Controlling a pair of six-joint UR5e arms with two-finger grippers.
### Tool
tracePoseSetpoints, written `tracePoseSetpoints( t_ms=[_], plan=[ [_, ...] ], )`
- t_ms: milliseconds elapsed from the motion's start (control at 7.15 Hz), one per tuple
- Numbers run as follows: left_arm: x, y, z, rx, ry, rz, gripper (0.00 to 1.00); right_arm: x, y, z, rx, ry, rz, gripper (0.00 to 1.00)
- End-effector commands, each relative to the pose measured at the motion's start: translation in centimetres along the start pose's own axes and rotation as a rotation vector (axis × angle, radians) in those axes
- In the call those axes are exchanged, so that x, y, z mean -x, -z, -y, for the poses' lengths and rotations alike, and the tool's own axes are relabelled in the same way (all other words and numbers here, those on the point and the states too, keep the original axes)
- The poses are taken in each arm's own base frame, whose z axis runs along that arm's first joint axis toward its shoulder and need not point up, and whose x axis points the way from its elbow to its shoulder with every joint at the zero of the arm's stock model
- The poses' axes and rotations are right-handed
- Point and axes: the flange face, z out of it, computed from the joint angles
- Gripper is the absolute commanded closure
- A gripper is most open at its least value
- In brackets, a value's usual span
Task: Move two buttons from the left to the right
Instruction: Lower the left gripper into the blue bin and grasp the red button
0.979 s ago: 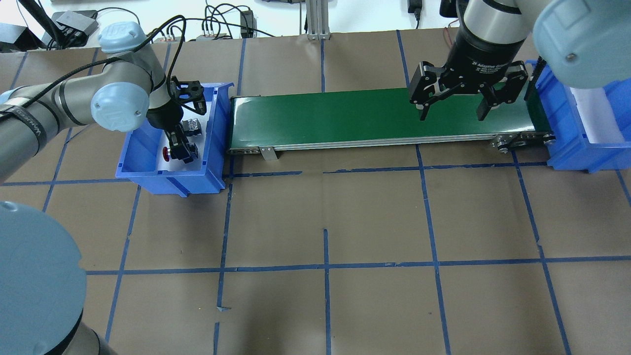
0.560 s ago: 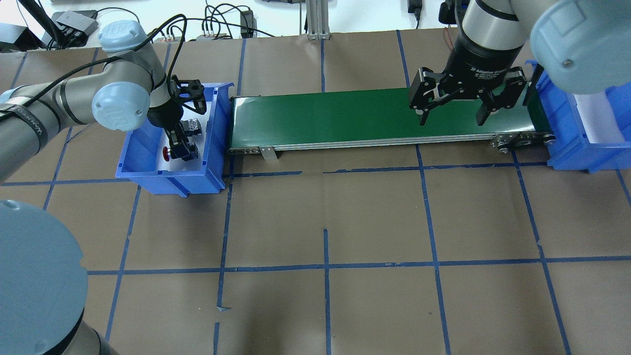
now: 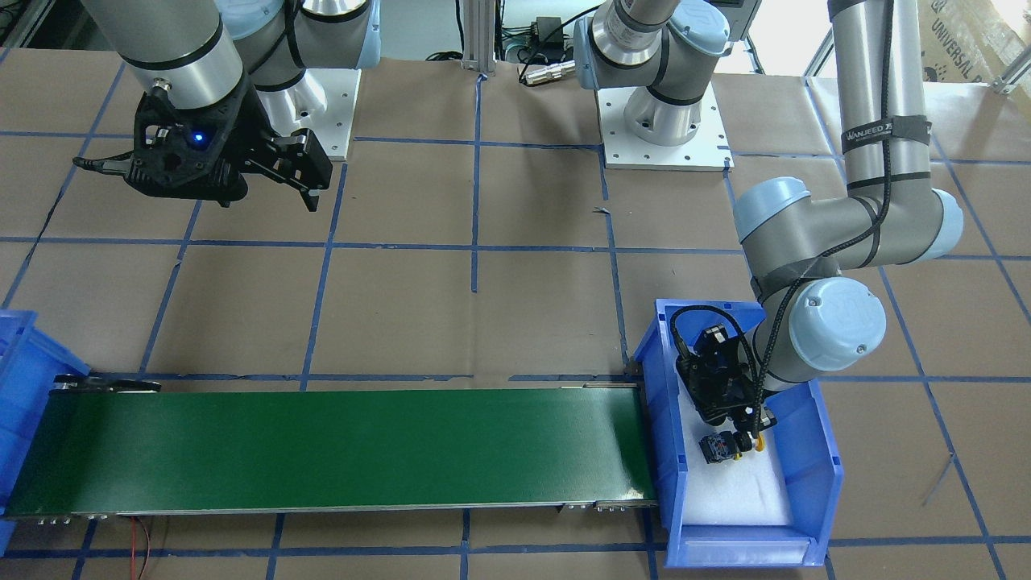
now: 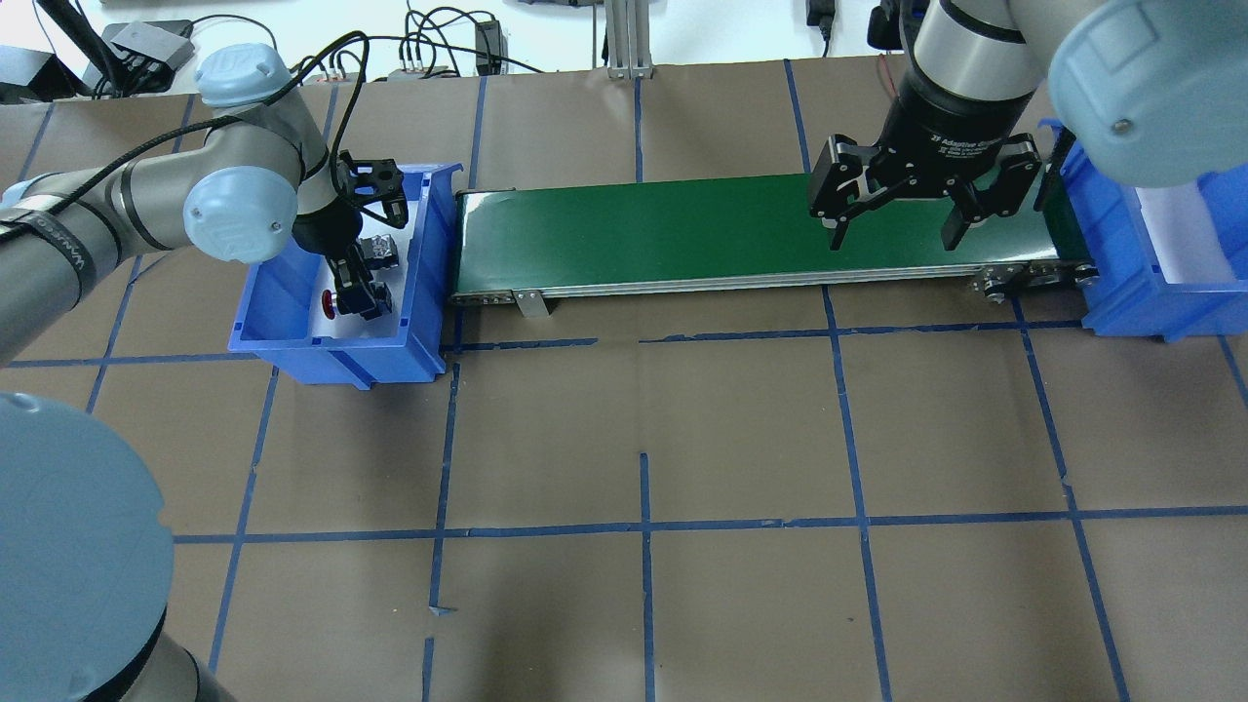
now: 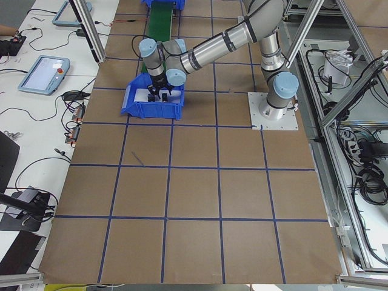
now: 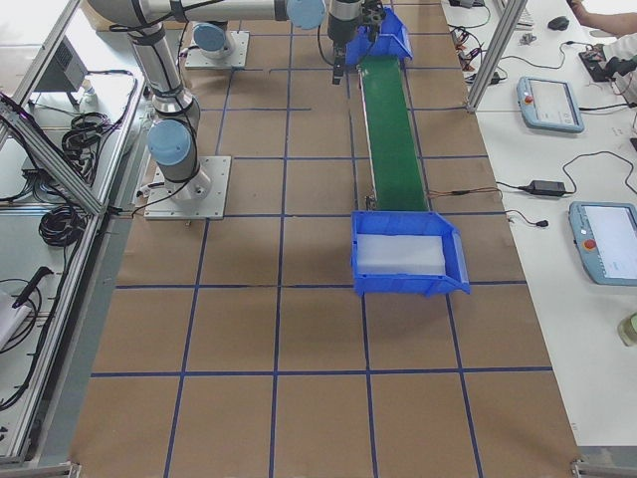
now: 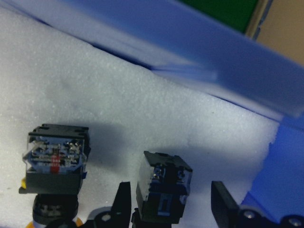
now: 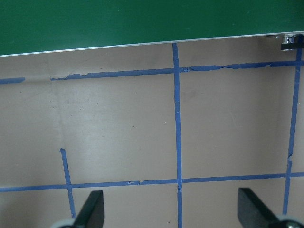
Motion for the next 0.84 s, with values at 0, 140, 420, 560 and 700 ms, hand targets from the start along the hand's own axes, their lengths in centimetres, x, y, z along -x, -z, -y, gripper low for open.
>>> tracePoseSetpoints(
  t_ms=[0,140,420,560,700],
  plan=[
    [0.0,-0.7,0.6,0.001,-0.009,-0.006,0.32,-0.1,-0.1,-0.3,0.005,0.0,0.0,0.0],
    [0.0,-0.7,0.6,-0.001,-0.009,-0.005,0.39,-0.1,-0.1,-0.3,0.003,0.0,0.0,0.0],
    [0.1,-0.6,0.5,-0.005,-0.007,-0.003,0.58,-0.1,-0.2,-0.3,0.005,0.0,0.0,0.0],
    [0.2,0.1,0.4,-0.03,0.007,0.007,0.7,-0.1,-0.3,-0.3,0.006,0.0,0.0,0.0],
    [0.4,2.3,0.2,-0.116,0.03,0.018,0.71,-0.1,-0.3,-0.3,0.008,0.0,-0.001,0.0]
  ],
)
